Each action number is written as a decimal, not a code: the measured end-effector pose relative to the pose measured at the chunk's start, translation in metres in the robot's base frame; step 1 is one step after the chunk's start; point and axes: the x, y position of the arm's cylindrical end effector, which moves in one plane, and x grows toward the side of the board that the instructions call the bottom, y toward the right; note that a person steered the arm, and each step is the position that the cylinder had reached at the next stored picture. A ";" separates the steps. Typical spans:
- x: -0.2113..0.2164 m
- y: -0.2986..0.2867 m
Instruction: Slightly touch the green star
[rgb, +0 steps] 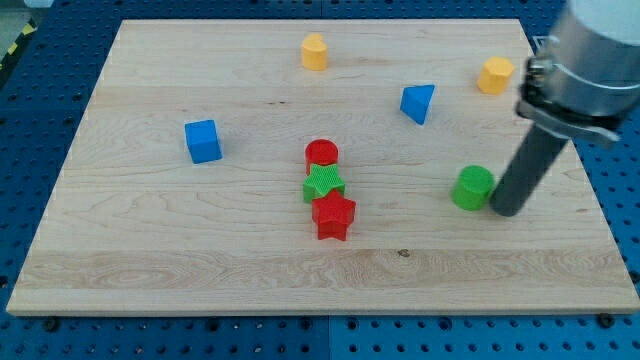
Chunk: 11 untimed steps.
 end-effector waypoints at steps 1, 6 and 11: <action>0.000 -0.011; 0.009 -0.001; 0.003 -0.008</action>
